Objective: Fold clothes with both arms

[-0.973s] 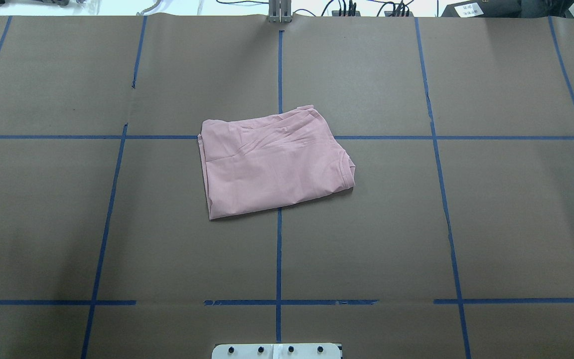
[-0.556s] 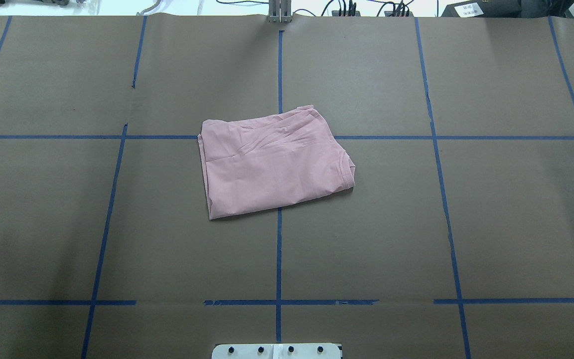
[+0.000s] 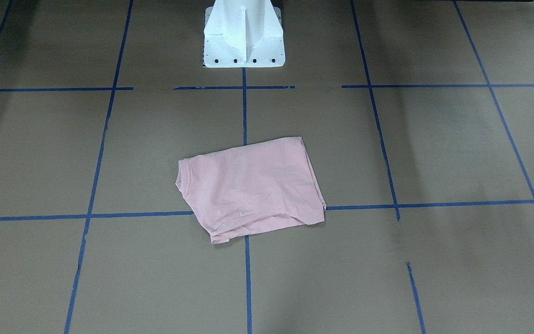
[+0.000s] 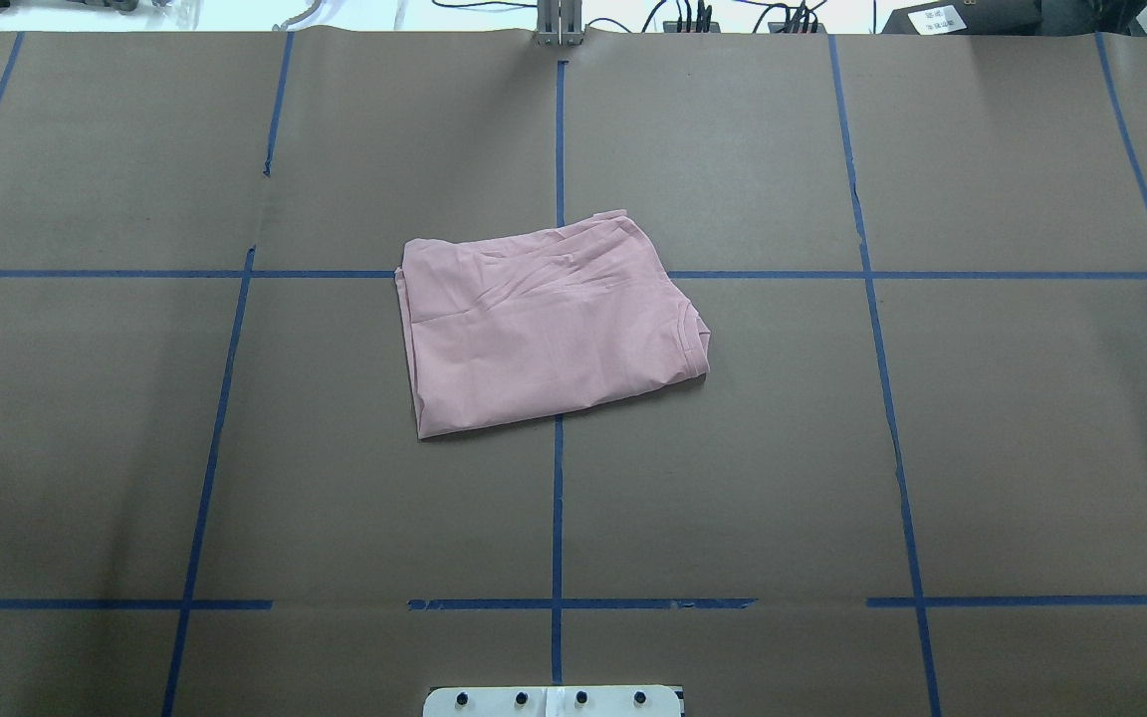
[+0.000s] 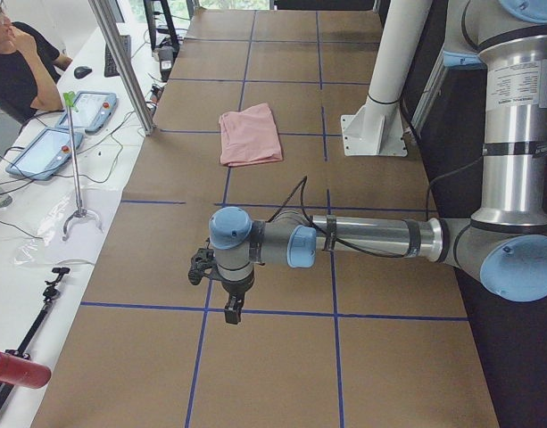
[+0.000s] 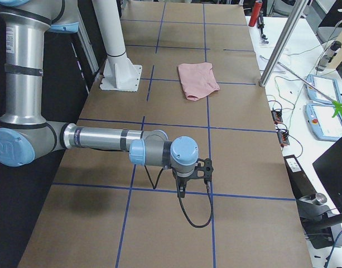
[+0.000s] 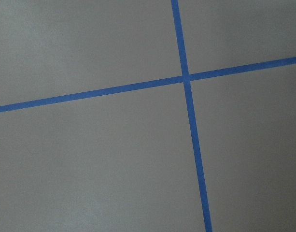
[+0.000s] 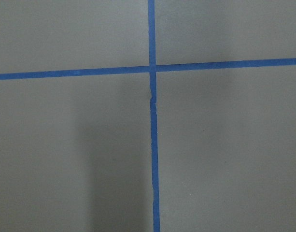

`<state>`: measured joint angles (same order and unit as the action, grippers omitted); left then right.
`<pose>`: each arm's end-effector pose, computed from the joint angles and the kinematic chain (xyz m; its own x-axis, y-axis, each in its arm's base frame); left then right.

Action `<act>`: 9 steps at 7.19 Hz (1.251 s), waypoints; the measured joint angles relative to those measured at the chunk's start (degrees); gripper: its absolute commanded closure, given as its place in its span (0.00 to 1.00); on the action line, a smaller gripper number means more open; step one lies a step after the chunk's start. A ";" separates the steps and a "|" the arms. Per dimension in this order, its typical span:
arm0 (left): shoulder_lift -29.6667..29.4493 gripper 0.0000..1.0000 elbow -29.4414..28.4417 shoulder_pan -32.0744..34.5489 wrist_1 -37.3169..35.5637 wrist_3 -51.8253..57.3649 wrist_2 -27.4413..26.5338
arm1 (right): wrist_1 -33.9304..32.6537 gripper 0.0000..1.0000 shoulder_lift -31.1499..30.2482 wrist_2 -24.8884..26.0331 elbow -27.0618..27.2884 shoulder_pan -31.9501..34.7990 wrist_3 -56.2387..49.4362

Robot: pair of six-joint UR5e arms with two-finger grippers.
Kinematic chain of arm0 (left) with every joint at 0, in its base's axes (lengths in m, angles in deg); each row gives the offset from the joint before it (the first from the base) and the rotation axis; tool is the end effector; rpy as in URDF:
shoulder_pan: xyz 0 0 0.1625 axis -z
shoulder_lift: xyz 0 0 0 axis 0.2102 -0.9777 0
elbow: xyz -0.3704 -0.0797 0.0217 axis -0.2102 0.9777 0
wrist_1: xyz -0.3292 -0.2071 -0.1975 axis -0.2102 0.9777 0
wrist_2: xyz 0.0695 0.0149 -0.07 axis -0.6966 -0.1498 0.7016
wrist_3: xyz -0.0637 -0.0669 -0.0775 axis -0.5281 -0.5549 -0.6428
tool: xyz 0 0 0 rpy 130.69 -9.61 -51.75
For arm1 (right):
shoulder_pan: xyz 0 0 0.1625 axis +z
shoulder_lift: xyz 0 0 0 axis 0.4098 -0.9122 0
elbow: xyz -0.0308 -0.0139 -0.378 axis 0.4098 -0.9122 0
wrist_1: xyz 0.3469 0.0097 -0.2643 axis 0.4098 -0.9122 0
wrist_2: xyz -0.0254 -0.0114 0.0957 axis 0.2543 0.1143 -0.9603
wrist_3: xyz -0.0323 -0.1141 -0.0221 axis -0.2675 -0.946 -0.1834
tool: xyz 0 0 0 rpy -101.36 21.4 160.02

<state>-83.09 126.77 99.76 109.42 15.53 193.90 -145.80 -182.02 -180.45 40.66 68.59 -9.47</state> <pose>-0.0361 -0.4988 0.6168 0.7641 0.1517 -0.6270 -0.1010 0.9881 0.1160 0.0645 -0.4640 0.6257 0.6504 0.0442 0.7583 -0.0484 0.9987 -0.0167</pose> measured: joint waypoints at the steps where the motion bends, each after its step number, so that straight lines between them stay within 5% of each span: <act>1: -0.06 0.00 -0.03 -0.01 0.00 0.02 0.00 | 0.00 0.00 -0.25 0.18 0.33 0.17 -0.02; 9: -0.50 0.00 -0.32 -0.09 0.02 -0.40 0.02 | -0.03 0.00 0.67 2.13 4.94 -2.22 9.52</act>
<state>-83.59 126.46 99.67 109.44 15.12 193.92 -145.83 -181.35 -178.31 45.60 66.37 0.05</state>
